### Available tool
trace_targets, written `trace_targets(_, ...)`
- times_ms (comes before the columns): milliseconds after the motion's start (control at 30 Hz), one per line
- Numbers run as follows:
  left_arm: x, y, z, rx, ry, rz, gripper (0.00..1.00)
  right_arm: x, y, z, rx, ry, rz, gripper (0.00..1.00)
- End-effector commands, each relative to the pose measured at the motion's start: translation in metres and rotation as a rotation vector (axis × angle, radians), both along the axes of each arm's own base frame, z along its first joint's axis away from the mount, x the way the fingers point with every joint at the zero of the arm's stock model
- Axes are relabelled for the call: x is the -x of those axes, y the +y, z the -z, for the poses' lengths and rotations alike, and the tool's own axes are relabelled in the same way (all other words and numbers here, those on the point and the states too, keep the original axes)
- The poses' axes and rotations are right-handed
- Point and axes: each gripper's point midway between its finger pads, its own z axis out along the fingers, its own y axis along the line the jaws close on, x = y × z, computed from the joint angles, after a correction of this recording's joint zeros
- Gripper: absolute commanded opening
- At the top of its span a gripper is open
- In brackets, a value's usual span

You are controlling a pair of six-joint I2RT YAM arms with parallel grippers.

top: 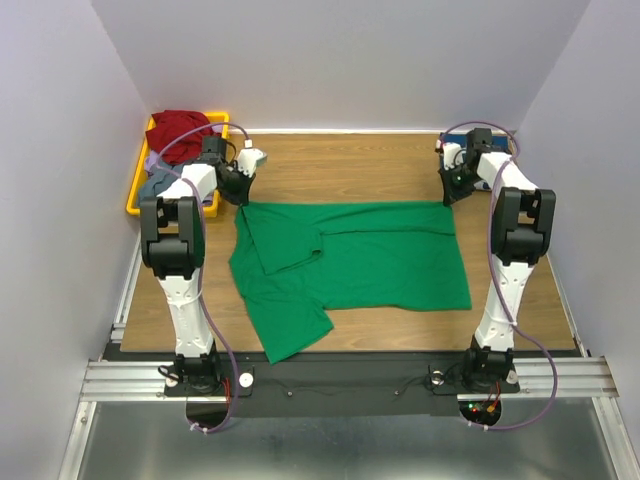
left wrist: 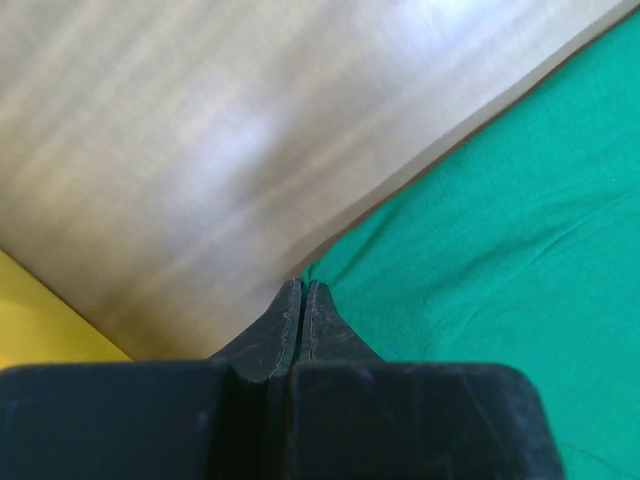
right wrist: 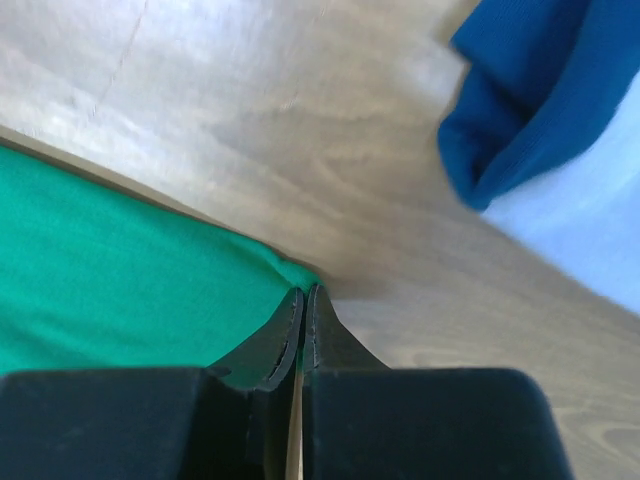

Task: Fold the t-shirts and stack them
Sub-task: Fold the tshirt

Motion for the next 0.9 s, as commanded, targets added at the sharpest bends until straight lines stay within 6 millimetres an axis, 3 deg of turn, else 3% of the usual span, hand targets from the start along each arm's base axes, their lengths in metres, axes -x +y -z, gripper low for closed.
trace_targets(0, -0.029, 0.002, -0.017, 0.015, -0.063, -0.029, 0.00, -0.035, -0.011, -0.010, 0.037, -0.093, 0.059, 0.01)
trace_targets(167, -0.056, -0.001, -0.020, 0.030, -0.089, -0.049, 0.00, -0.052, -0.015, -0.004, 0.057, -0.108, 0.100, 0.01)
trace_targets(233, -0.066, -0.001, -0.022, 0.030, -0.100, -0.052, 0.02, -0.059, -0.014, -0.008, 0.049, -0.125, 0.106, 0.06)
trace_targets(267, -0.068, -0.002, -0.024, 0.034, -0.102, -0.051, 0.06, -0.061, -0.013, -0.011, 0.042, -0.131, 0.111, 0.11)
trace_targets(300, -0.069, -0.003, -0.027, 0.041, -0.103, -0.048, 0.11, -0.062, -0.009, -0.017, 0.024, -0.143, 0.107, 0.26)
trace_targets(333, -0.070, -0.008, -0.036, 0.063, -0.110, -0.031, 0.23, -0.062, -0.008, -0.021, 0.015, -0.148, 0.104, 0.35)
trace_targets(367, -0.070, -0.011, -0.044, 0.078, -0.118, -0.017, 0.28, -0.062, -0.004, -0.035, 0.000, -0.170, 0.107, 0.48)
trace_targets(400, -0.069, -0.014, -0.051, 0.095, -0.125, -0.005, 0.33, -0.062, 0.000, -0.043, -0.025, -0.182, 0.102, 0.52)
trace_targets(467, -0.061, -0.025, -0.078, 0.144, -0.151, 0.038, 0.44, -0.056, 0.008, -0.058, -0.044, -0.196, 0.090, 0.61)
trace_targets(500, -0.058, -0.028, -0.091, 0.157, -0.168, 0.050, 0.48, -0.054, 0.012, -0.081, -0.052, -0.233, 0.077, 0.65)
trace_targets(533, -0.050, -0.032, -0.112, 0.180, -0.196, 0.070, 0.51, -0.045, 0.020, -0.089, -0.077, -0.230, 0.056, 0.67)
trace_targets(567, -0.046, -0.034, -0.124, 0.189, -0.210, 0.077, 0.52, -0.040, 0.024, -0.098, -0.089, -0.239, 0.041, 0.71)
trace_targets(600, -0.041, -0.035, -0.135, 0.197, -0.226, 0.083, 0.52, -0.033, 0.028, -0.122, -0.100, -0.275, 0.025, 0.74)
trace_targets(667, -0.020, -0.039, -0.163, 0.216, -0.261, 0.104, 0.63, -0.017, 0.037, -0.137, -0.136, -0.274, -0.008, 0.78)
trace_targets(700, -0.010, -0.039, -0.169, 0.218, -0.270, 0.113, 0.63, -0.003, 0.040, -0.134, -0.140, -0.255, -0.029, 0.80)
trace_targets(733, 0.003, -0.040, -0.192, 0.219, -0.318, 0.129, 0.64, 0.006, 0.043, -0.140, -0.149, -0.257, -0.047, 0.81)
trace_targets(767, 0.020, -0.041, -0.179, 0.220, -0.288, 0.149, 0.64, 0.020, 0.043, -0.153, -0.135, -0.279, -0.079, 0.81)
trace_targets(800, 0.031, -0.041, -0.178, 0.216, -0.288, 0.162, 0.65, 0.036, 0.044, -0.142, -0.133, -0.240, -0.098, 0.81)
trace_targets(867, 0.066, -0.041, -0.169, 0.201, -0.269, 0.205, 0.65, 0.064, 0.044, -0.148, -0.104, -0.241, -0.165, 0.77)
